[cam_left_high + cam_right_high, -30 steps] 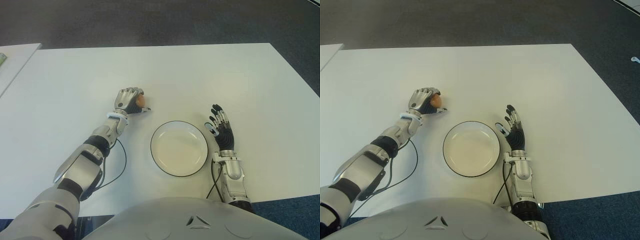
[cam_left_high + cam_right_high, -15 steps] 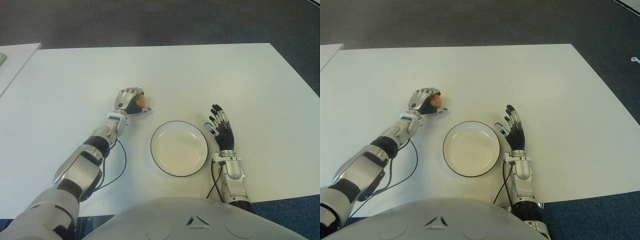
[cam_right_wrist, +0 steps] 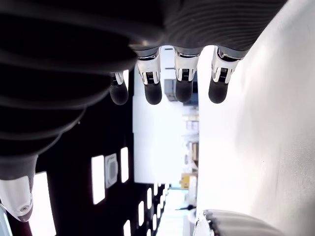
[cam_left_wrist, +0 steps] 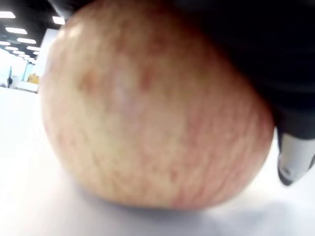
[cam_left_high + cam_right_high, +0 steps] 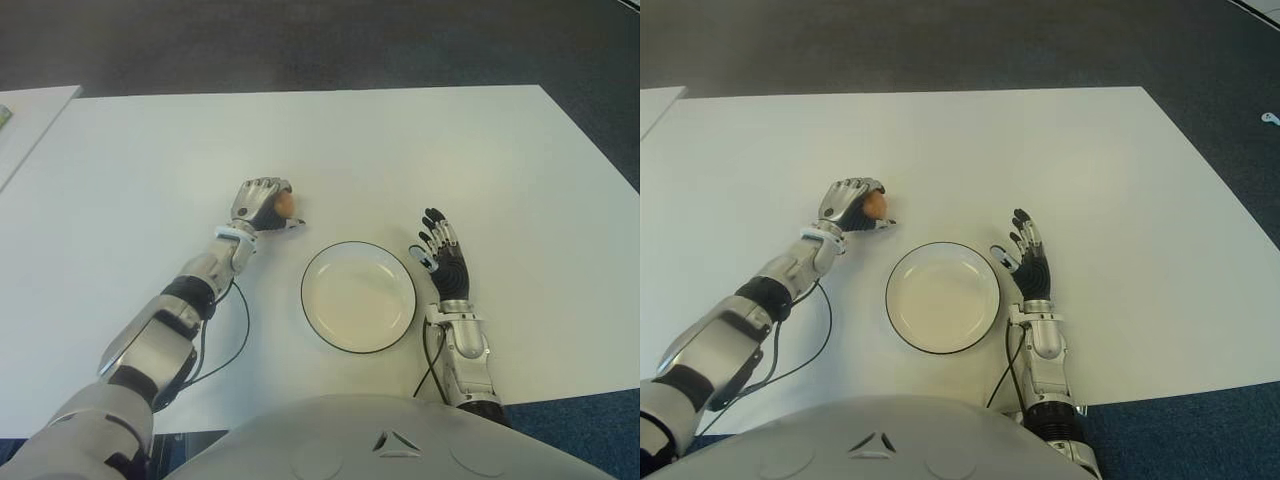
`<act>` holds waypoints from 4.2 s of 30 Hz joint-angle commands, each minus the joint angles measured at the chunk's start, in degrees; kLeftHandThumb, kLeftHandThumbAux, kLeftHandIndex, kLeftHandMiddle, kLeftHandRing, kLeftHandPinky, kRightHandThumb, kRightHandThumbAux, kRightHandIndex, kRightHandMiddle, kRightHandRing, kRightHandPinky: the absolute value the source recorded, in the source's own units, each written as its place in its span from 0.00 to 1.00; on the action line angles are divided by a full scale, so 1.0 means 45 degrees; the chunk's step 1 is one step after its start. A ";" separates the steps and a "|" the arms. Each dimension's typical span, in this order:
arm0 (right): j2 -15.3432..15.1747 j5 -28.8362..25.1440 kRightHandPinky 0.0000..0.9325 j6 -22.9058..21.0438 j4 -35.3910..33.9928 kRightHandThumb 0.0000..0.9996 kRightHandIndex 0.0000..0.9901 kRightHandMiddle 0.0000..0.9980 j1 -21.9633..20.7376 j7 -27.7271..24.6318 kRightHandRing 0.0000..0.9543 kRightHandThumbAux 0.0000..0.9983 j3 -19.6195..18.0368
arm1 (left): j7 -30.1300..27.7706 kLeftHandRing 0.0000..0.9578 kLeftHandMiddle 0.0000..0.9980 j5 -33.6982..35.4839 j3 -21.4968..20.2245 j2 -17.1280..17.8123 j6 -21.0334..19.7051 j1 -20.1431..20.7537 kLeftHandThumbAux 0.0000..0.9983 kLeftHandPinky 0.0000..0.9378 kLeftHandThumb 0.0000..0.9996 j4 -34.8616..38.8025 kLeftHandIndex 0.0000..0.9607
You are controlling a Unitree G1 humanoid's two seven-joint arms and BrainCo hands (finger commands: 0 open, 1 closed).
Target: Put the apples into the plate.
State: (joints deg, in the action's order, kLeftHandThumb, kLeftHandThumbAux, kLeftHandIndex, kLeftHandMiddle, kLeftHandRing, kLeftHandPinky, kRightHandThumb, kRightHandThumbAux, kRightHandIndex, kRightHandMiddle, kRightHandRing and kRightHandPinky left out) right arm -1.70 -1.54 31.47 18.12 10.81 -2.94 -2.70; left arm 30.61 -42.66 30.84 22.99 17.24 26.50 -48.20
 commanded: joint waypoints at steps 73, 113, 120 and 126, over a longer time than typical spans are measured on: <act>0.0731 0.0542 0.00 -0.0893 0.1439 0.08 0.00 0.00 0.1313 0.0884 0.00 0.46 0.0362 | -0.7649 0.89 0.53 -0.4974 0.1426 -0.1035 -0.2715 -0.5195 0.66 0.88 0.86 1.4328 0.42; 0.0845 0.0711 0.00 -0.0786 0.1158 0.06 0.00 0.00 0.1343 0.1627 0.00 0.47 0.0570 | -0.8689 0.86 0.52 -0.5117 0.1720 -0.0719 -0.1670 -0.5303 0.67 0.87 0.85 1.3661 0.41; 0.0810 0.0688 0.00 -0.0862 0.1144 0.06 0.00 0.00 0.1320 0.1614 0.00 0.46 0.0545 | -0.8180 0.87 0.53 -0.5347 0.1723 -0.0921 -0.1760 -0.5378 0.67 0.89 0.85 1.3443 0.42; 0.0764 0.0730 0.00 -0.0930 0.1146 0.06 0.00 0.00 0.1306 0.1609 0.00 0.46 0.0550 | -0.8043 0.88 0.53 -0.5265 0.1725 -0.1027 -0.1829 -0.5441 0.66 0.89 0.85 1.3420 0.42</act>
State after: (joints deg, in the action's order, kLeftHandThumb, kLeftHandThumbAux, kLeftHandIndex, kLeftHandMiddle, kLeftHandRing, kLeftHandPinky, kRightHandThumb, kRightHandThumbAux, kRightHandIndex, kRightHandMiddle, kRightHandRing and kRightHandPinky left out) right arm 0.32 1.00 31.51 17.69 11.13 4.31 -1.21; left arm -6.67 -65.93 38.71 18.76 9.39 2.50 12.85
